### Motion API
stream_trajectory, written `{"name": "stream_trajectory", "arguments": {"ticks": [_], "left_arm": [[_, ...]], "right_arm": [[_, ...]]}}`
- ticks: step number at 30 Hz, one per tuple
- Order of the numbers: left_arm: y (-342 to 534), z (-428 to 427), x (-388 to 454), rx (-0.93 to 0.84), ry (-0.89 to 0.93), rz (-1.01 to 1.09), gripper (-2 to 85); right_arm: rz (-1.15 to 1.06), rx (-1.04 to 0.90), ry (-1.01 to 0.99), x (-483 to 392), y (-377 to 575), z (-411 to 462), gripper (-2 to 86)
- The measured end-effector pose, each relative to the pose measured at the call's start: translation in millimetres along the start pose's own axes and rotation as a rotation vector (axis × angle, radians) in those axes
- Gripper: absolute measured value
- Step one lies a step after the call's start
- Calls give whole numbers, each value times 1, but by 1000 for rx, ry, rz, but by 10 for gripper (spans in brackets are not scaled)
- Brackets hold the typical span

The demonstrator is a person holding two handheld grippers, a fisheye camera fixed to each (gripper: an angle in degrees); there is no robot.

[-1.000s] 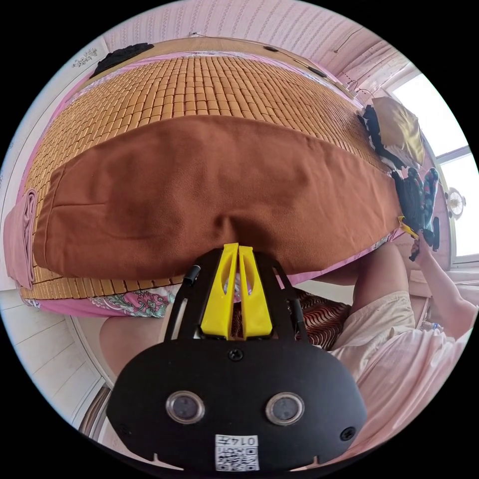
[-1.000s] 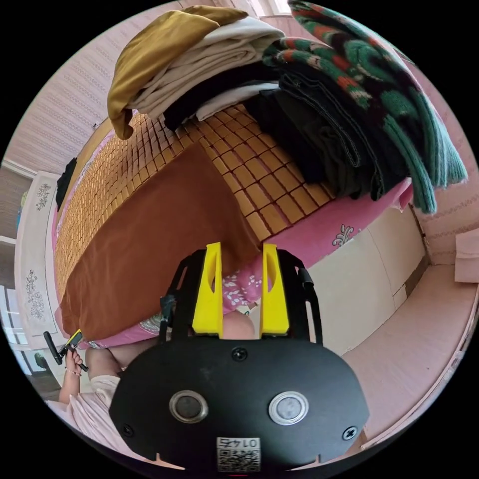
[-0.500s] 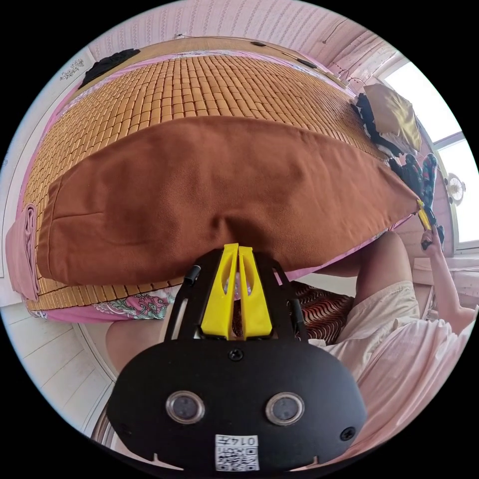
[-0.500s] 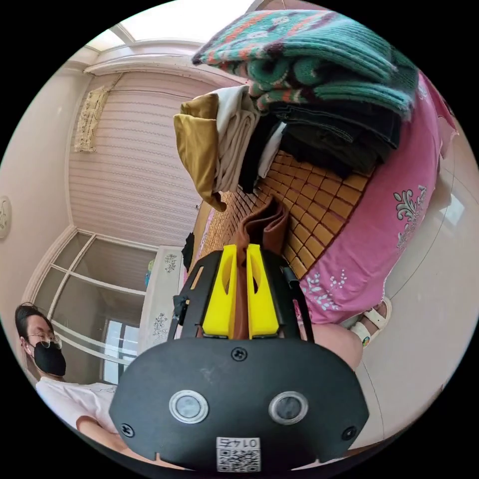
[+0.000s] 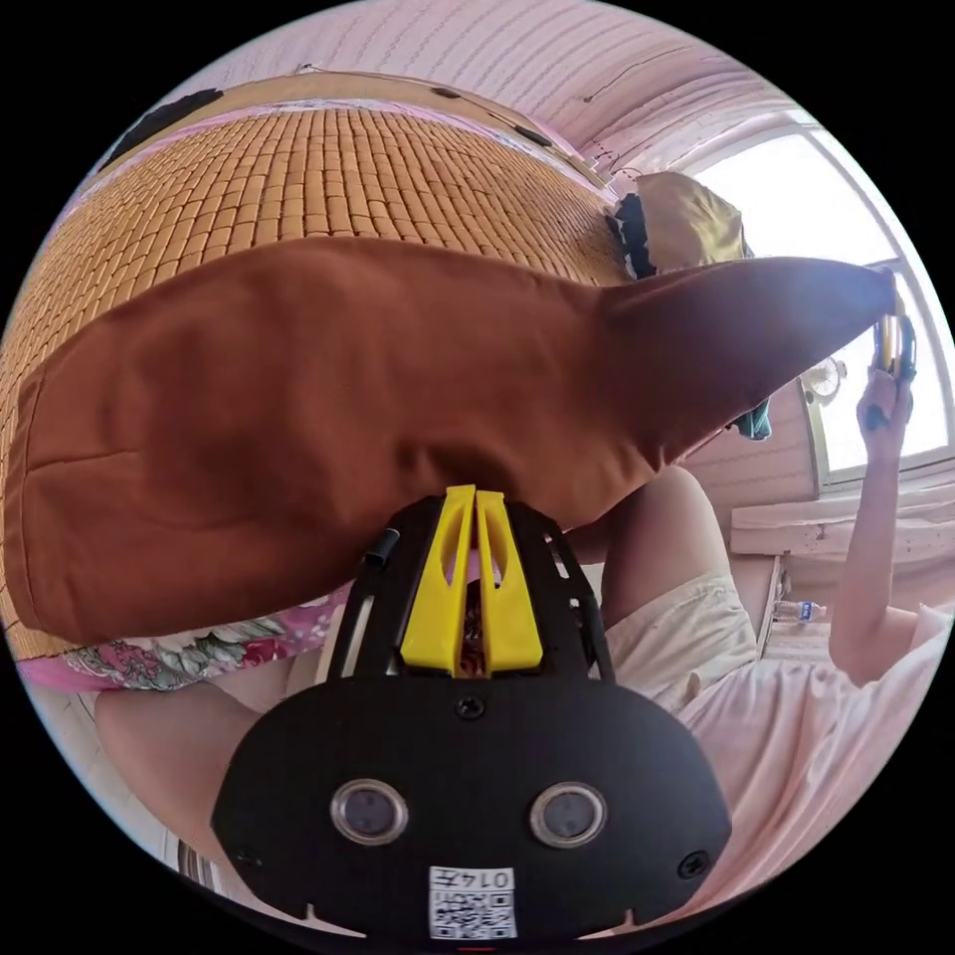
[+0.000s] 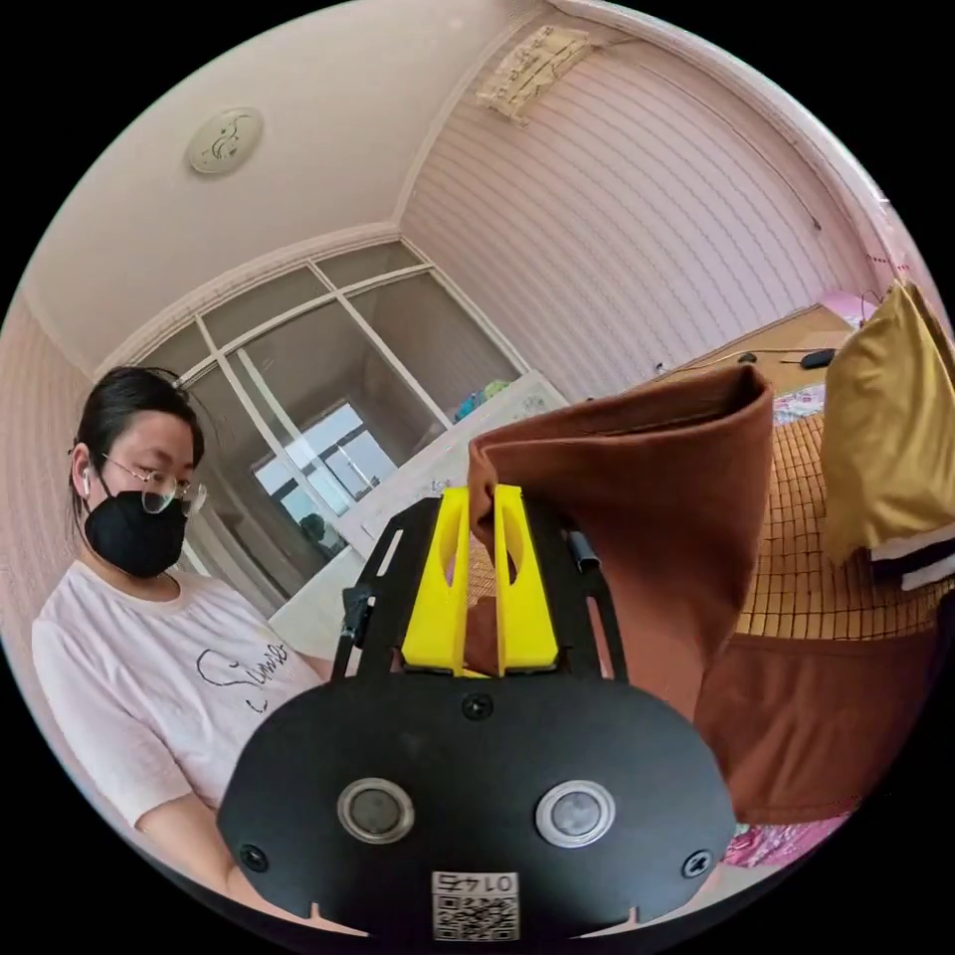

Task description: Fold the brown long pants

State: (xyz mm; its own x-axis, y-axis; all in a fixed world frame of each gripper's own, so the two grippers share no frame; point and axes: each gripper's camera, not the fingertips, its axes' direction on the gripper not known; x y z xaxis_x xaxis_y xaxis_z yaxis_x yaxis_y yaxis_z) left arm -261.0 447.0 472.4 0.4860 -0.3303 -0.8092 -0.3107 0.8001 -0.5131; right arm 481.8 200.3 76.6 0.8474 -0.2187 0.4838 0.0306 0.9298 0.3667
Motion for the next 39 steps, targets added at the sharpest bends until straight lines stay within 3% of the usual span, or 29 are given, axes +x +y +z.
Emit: {"name": "stream_trajectory", "arguments": {"ticks": [4, 6, 9, 12, 19, 22, 26, 28, 30, 34, 39], "left_arm": [[20, -36, -27, 105, 129, -72, -10], [35, -56, -43, 140, 94, -105, -9], [59, -81, -63, 156, 10, -141, -8], [75, -89, -77, 162, -11, -177, -4], [46, -60, -69, 174, 220, -215, 54], [20, -43, -56, 113, 156, -177, 87], [-4, -14, -45, -18, 100, -121, 91], [-9, 0, -40, -83, 50, -97, 86], [-11, 2, -36, -86, 25, -89, 79], [-13, 6, -34, -106, 18, -74, 15], [-11, 1, -28, -56, 5, -77, -8]], "right_arm": [[74, -513, -57, 4, 64, 195, 73], [144, -634, -8, 18, 100, 230, 75], [290, -540, 33, 46, 121, 207, 84], [445, -357, 223, 83, 126, 138, 75], [681, 104, 881, 94, 142, -12, 126], [786, 143, 1077, 104, 146, -25, 149], [845, 33, 1213, 131, 139, -2, 133], [875, -65, 1235, 143, 136, 18, 91], [883, -46, 1326, 139, 131, 33, 60], [865, -55, 1294, 135, 122, 61, 20], [779, 153, 1065, 99, 111, 67, 9]]}}
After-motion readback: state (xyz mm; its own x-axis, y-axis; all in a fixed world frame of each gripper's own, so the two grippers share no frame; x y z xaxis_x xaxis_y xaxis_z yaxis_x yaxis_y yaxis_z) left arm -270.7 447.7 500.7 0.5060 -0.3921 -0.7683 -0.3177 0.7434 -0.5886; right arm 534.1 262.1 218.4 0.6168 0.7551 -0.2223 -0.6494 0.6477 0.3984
